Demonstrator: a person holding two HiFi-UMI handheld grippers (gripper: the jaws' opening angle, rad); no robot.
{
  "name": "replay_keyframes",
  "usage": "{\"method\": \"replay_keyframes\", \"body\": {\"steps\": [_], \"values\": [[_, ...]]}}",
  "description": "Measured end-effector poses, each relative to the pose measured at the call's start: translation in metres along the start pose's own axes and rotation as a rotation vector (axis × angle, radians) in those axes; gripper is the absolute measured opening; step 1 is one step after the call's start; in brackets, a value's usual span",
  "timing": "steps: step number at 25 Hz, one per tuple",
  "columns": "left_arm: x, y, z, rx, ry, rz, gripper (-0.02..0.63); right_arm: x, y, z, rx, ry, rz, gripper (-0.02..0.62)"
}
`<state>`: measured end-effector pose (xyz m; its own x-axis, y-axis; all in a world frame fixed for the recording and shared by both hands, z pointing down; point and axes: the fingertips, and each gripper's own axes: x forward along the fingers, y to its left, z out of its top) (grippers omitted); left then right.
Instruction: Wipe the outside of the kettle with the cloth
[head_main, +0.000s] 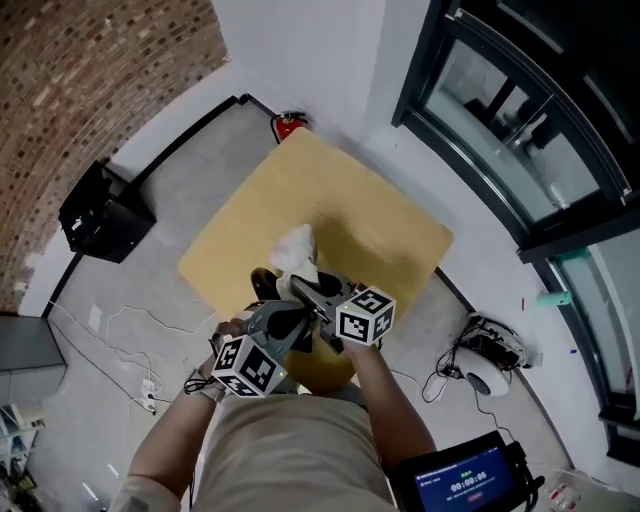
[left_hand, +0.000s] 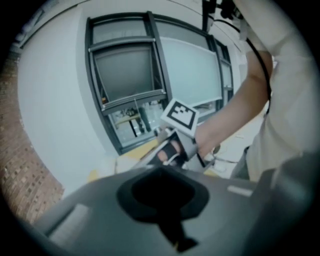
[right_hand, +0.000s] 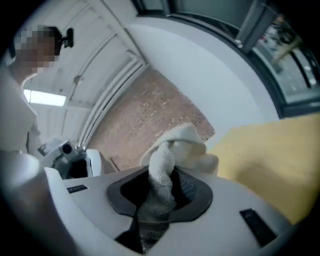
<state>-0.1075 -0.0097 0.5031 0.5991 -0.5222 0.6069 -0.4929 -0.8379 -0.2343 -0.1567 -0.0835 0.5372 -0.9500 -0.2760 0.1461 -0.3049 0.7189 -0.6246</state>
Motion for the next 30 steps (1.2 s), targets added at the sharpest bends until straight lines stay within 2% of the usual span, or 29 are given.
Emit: {"method": "replay_keyframes", "body": {"steps": [1, 2, 4, 6, 10, 12, 14, 17, 19, 21, 24, 27, 30], "values": [[0.0, 0.001, 0.0, 0.006, -0.005, 0.009, -0.006, 0.006, -0.002, -0.002, -0.031, 0.026, 0.018, 0.112], [0.0, 0.002, 0.0, 0.009, -0.008, 0.014, -0.006, 0.012, -0.019, -0.015, -0.003, 0.072, -0.006, 0.112], [-0.001, 0.004, -0.001, 0.008, -0.009, 0.025, -0.005, 0.014, -0.073, -0.061, 0.152, 0.204, -0.12, 0.112], [-0.004, 0.004, -0.003, 0.001, -0.007, 0.048, -0.002, 0.002, -0.1, -0.092, 0.239, 0.282, -0.206, 0.112], [-0.006, 0.007, -0.004, 0.005, -0.004, 0.085, 0.006, -0.056, -0.069, -0.104, 0.341, 0.205, -0.207, 0.11], [-0.006, 0.009, -0.004, 0.013, -0.006, 0.091, 0.011, -0.081, -0.04, -0.124, 0.408, 0.244, -0.148, 0.11], [-0.007, 0.011, -0.004, 0.016, -0.013, 0.093, 0.015, -0.089, 0.005, -0.142, 0.433, 0.318, -0.028, 0.11], [-0.006, 0.013, -0.003, 0.007, -0.017, 0.099, 0.018, -0.075, 0.067, -0.166, 0.423, 0.43, 0.157, 0.11], [-0.003, 0.015, -0.002, 0.003, -0.01, 0.114, 0.02, -0.055, 0.093, -0.175, 0.448, 0.448, 0.236, 0.11], [0.0, 0.019, -0.002, -0.007, 0.002, 0.129, 0.028, -0.039, 0.102, -0.176, 0.506, 0.414, 0.258, 0.11], [0.002, 0.026, -0.003, -0.056, 0.025, 0.131, 0.031, -0.041, 0.095, -0.158, 0.633, 0.266, 0.246, 0.11], [0.006, 0.036, -0.007, -0.127, 0.072, 0.161, 0.019, -0.064, 0.066, -0.131, 0.725, 0.079, 0.18, 0.11], [0.011, 0.049, -0.01, -0.22, 0.12, 0.203, 0.003, -0.077, 0.045, -0.096, 0.739, -0.068, 0.117, 0.11]]}}
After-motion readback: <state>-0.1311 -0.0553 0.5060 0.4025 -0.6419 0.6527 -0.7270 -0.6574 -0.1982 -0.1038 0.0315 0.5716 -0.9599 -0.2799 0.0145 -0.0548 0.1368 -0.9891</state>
